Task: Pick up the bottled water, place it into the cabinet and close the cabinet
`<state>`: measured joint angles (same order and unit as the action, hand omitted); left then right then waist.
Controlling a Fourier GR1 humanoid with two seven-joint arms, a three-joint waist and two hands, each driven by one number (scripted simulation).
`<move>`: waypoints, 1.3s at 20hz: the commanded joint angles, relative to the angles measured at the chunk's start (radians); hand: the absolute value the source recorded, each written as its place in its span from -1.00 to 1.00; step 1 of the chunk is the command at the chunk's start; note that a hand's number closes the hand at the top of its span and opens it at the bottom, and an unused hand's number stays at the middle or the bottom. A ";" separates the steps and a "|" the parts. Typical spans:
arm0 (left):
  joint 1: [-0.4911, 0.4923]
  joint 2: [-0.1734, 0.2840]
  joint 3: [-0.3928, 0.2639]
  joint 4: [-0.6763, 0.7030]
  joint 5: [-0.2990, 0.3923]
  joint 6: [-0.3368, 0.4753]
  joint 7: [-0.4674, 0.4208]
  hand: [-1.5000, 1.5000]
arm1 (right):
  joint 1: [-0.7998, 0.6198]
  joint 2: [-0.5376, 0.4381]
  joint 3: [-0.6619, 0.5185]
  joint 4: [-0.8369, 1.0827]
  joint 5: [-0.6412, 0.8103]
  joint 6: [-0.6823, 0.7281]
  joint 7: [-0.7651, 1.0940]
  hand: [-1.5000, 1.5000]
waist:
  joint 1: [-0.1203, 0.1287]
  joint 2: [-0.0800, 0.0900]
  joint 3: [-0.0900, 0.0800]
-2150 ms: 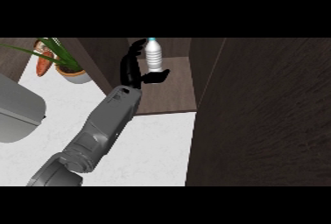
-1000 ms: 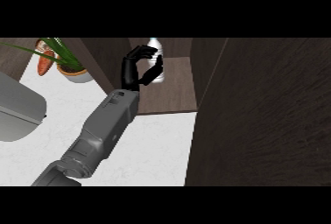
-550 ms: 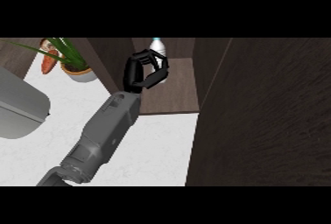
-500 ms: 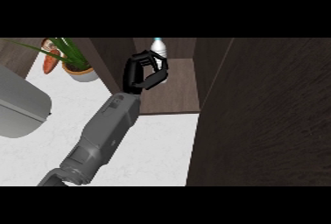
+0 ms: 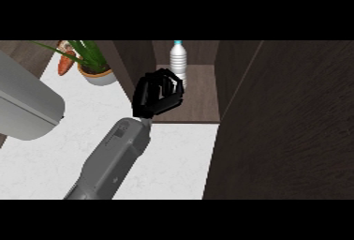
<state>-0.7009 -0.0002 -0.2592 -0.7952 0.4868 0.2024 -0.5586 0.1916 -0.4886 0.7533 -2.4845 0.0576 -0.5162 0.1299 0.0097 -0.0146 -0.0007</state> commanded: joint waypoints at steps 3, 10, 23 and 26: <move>0.265 0.048 -0.045 -0.351 0.026 0.009 0.049 1.00 | 0.026 -0.063 -0.002 -0.126 0.057 -0.002 0.072 -1.00 | 0.027 -0.009 0.000; 0.642 0.127 -0.164 -0.732 -0.001 0.034 0.088 1.00 | 0.009 -0.116 0.019 -0.130 0.018 0.067 0.074 1.00 | 0.010 0.003 0.001; 1.046 0.311 -0.192 -1.130 0.018 -0.021 0.058 1.00 | -0.283 0.048 0.192 -0.091 0.003 0.150 0.312 1.00 | 0.025 0.006 -0.004; 1.102 0.353 -0.159 -1.198 0.033 -0.046 0.042 1.00 | -0.371 0.137 0.162 -0.011 -0.002 0.129 0.345 1.00 | 0.033 0.008 -0.004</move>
<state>0.3207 0.3033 -0.4427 -1.9214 0.5044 0.1923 -0.4879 -0.0581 -0.5078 0.8343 -2.4728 0.0348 -0.3662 0.3751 0.0315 -0.0087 -0.0030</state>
